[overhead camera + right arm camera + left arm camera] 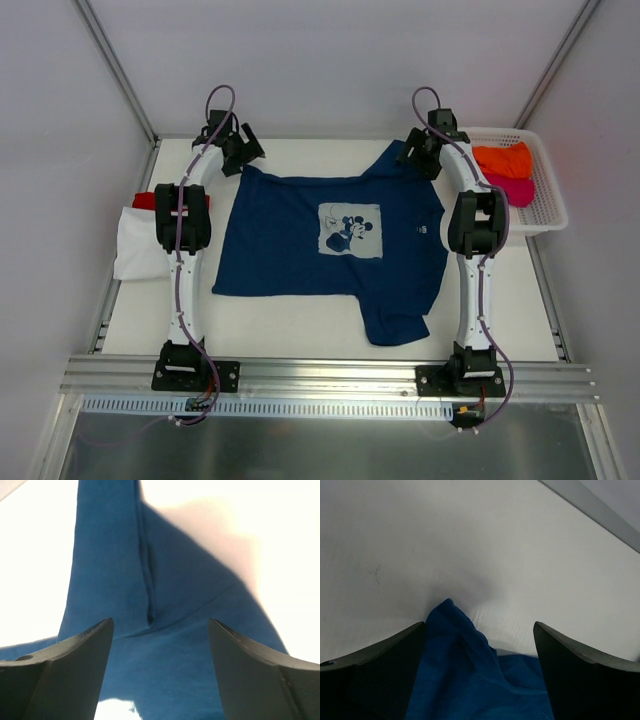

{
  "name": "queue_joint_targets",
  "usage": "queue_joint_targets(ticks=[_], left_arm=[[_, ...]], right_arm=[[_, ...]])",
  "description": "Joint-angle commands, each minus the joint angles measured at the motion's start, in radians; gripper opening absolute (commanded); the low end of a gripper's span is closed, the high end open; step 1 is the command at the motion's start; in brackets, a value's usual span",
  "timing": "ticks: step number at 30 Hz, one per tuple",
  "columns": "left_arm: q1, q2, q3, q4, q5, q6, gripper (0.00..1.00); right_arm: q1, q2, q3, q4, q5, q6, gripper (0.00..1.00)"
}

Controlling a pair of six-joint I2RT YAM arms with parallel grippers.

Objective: Fold and stack the t-shirts
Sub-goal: Flatten the tshirt out

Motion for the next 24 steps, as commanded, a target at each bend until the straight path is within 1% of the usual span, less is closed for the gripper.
queue_joint_targets(ticks=[1,6,8,11,13,16,17,21,22,24], left_arm=[[-0.005,0.024,0.044,-0.054,-0.027,0.008,0.90],[-0.011,0.034,0.056,-0.072,-0.041,-0.012,0.88],[-0.011,0.037,0.058,-0.086,-0.047,-0.026,0.87],[-0.013,0.037,0.058,-0.103,-0.050,-0.040,0.86],[-0.013,0.038,0.059,-0.104,-0.050,-0.040,0.85],[-0.014,0.038,0.061,-0.112,-0.059,-0.043,0.81],[-0.014,0.038,0.061,-0.115,-0.061,-0.047,0.79],[-0.016,0.043,0.061,-0.126,-0.059,-0.067,0.75],[-0.016,0.041,0.061,-0.131,-0.061,-0.075,0.74],[-0.017,0.043,0.061,-0.135,-0.062,-0.081,0.73]], right_arm=[[-0.014,-0.067,0.007,0.062,0.074,0.012,0.80],[-0.022,-0.002,0.061,0.181,0.072,0.042,0.83],[-0.023,0.031,0.082,0.198,0.075,0.055,0.84],[-0.025,0.050,0.068,0.230,0.074,0.063,0.85],[-0.025,0.048,0.044,0.284,0.075,0.060,0.85],[-0.028,0.068,0.033,0.330,0.075,0.066,0.86],[-0.032,0.093,0.048,0.335,0.060,0.077,0.86],[-0.038,0.149,0.071,0.384,0.009,0.173,0.86],[-0.043,0.157,0.070,0.404,0.000,0.225,0.86],[-0.043,0.186,0.088,0.430,-0.015,0.261,0.84]])
